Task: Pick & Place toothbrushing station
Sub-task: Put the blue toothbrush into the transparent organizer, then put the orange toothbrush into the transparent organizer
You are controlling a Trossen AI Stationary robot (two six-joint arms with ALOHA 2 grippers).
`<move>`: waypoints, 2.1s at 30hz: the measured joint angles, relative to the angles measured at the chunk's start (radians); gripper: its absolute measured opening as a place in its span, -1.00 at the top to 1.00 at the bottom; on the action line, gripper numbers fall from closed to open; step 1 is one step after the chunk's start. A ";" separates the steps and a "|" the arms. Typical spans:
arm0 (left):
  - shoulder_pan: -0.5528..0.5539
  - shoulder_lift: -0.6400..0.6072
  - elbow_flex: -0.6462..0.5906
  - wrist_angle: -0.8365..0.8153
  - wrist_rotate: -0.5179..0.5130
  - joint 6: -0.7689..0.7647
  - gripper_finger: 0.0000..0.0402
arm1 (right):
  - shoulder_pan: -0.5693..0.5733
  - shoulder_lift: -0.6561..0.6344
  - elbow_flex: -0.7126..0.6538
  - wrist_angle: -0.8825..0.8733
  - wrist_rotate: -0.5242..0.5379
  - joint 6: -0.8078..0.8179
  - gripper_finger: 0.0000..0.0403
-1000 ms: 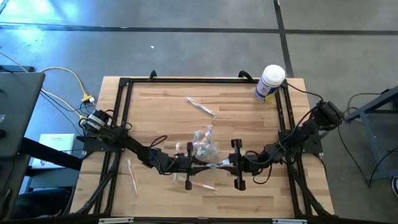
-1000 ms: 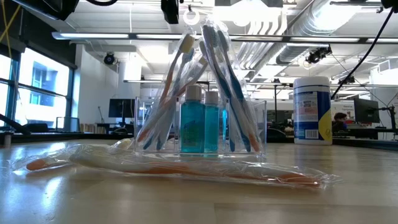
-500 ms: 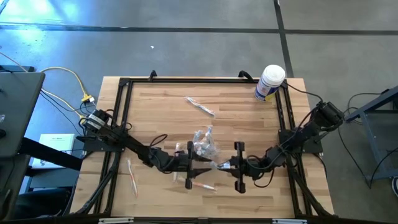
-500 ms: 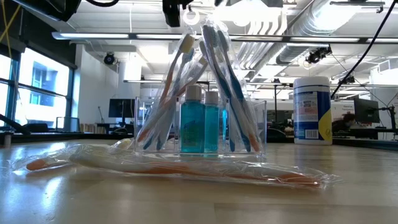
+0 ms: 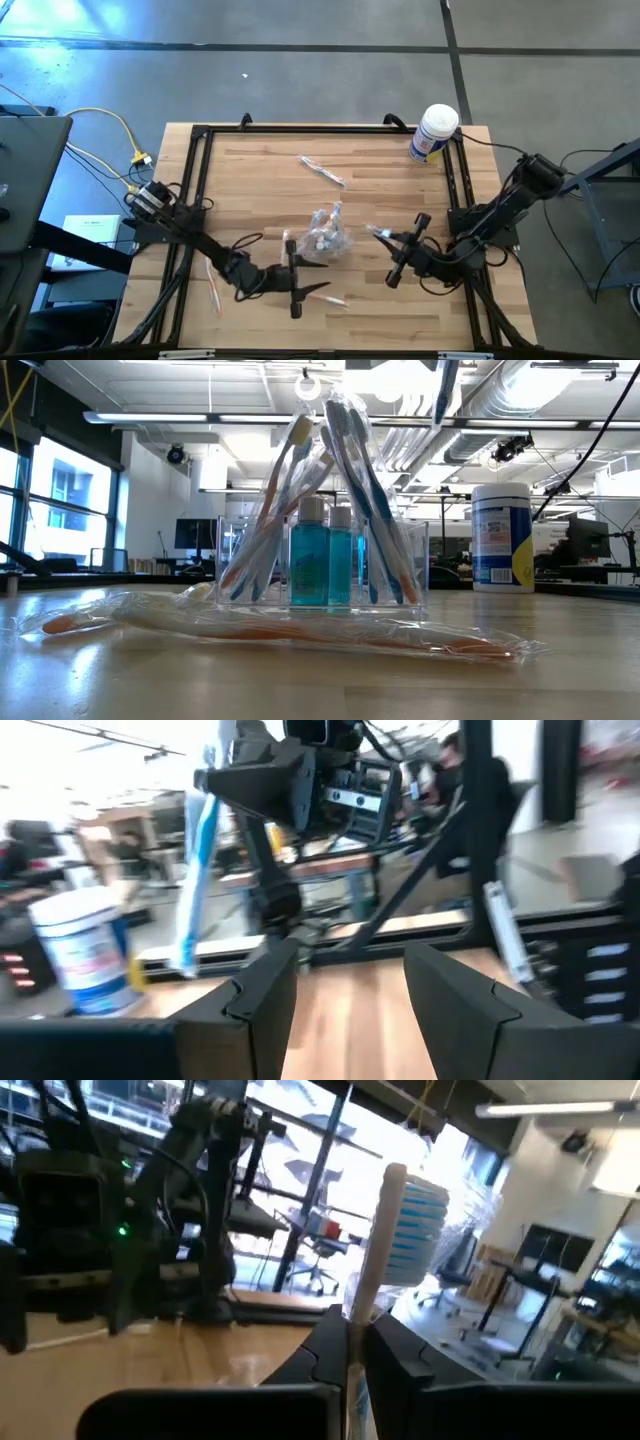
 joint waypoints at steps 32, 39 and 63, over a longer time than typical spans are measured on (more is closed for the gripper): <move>-0.070 -0.202 0.000 -0.795 0.057 -0.478 0.11 | -0.344 0.152 -0.001 -0.472 -0.349 0.869 0.95; -0.020 -0.220 0.000 -0.942 0.116 -0.615 0.11 | -0.345 0.168 -0.001 -0.483 -0.384 0.890 0.76; 0.039 -0.250 0.000 -1.311 0.090 -1.114 0.11 | -0.091 0.003 0.000 -0.464 0.000 0.572 -0.06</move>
